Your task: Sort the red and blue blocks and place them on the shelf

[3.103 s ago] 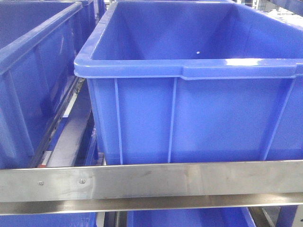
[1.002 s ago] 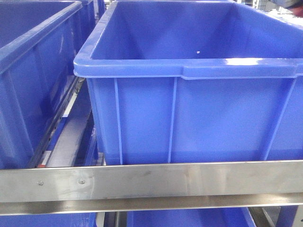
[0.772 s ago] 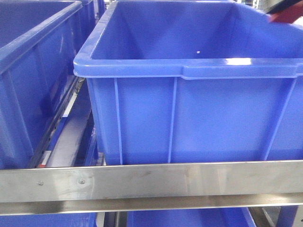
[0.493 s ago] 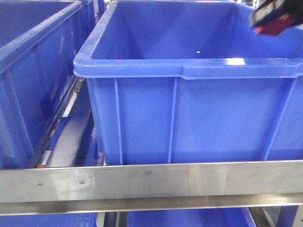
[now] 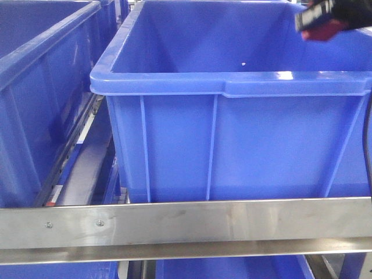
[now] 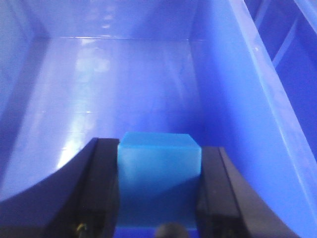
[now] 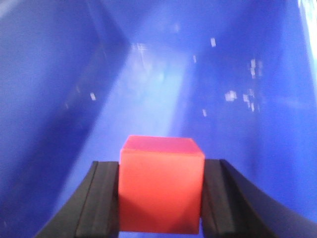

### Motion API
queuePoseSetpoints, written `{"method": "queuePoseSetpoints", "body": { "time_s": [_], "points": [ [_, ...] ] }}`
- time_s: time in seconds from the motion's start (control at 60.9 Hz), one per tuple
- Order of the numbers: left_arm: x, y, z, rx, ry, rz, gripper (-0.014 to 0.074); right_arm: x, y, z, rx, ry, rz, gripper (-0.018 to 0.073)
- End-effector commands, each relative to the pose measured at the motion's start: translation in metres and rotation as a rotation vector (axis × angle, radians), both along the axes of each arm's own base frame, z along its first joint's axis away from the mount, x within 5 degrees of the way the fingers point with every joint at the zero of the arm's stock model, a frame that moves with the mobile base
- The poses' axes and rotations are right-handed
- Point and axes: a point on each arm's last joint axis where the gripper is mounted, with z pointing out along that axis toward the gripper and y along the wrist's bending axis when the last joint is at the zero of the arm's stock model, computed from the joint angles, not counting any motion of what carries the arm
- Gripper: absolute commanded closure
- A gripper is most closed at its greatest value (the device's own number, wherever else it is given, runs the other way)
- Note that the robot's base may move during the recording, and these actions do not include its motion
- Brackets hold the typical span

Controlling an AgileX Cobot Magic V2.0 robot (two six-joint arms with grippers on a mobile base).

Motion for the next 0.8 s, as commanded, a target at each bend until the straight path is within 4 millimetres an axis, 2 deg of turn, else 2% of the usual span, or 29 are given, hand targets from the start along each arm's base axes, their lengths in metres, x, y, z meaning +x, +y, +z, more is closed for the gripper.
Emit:
{"method": "queuePoseSetpoints", "body": {
  "time_s": [0.0,0.115,0.181,0.23,0.328,0.345,0.394,0.476,0.591,0.673,0.722,0.772,0.788],
  "points": [
    [0.0043,-0.0044,0.0203,-0.021,-0.119,-0.039,0.0474,0.0008,0.0016,0.0268,0.034,-0.157,0.02,0.0507],
    [0.0056,-0.0047,0.0189,-0.02,-0.114,-0.04,0.0473,0.0008,0.0016,0.0268,0.034,-0.157,0.02,0.0474],
    [0.0057,-0.0047,0.019,-0.02,-0.115,-0.04,0.0451,0.0009,0.0017,0.0271,0.035,-0.16,0.02,0.0386],
    [0.0057,-0.0047,0.019,-0.02,-0.115,-0.04,0.0407,0.0009,0.0017,0.0271,0.035,-0.16,0.02,0.028],
    [0.0056,-0.0047,0.0189,-0.03,-0.113,-0.038,0.019,0.0009,0.0014,0.0271,0.035,-0.16,0.02,0.0049],
    [0.0056,-0.0047,0.0189,-0.031,-0.113,-0.037,0.0115,0.0009,0.0014,0.0271,0.035,-0.16,0.02,0.0013],
    [0.0056,-0.0048,0.0189,-0.044,-0.111,-0.033,0.0007,0.0009,0.0014,0.0271,0.035,-0.16,0.02,-0.0037],
    [0.0056,-0.0048,0.0189,-0.05,-0.111,-0.032,-0.0074,0.0009,0.0014,0.0271,0.035,-0.16,0.02,-0.0045],
    [0.0056,-0.0049,0.019,-0.05,-0.112,-0.032,-0.0054,0.0009,0.0014,0.0271,0.035,-0.16,0.02,-0.0045],
    [0.0052,-0.0049,0.0195,-0.057,-0.113,-0.031,0.0001,0.0009,0.0014,0.0271,0.035,-0.16,0.02,-0.0024],
    [0.0044,-0.0048,0.0203,-0.062,-0.117,-0.029,0.0072,0.0009,0.0014,0.0271,0.035,-0.16,0.02,0.0011],
    [0.0032,-0.0046,0.0216,-0.07,-0.122,-0.027,0.0184,0.0009,0.0014,0.0271,0.035,-0.16,0.02,0.0099],
    [0.0022,-0.0045,0.0227,-0.073,-0.126,-0.027,0.0246,0.0009,0.0014,0.0271,0.035,-0.16,0.02,0.0128]
  ]
}}
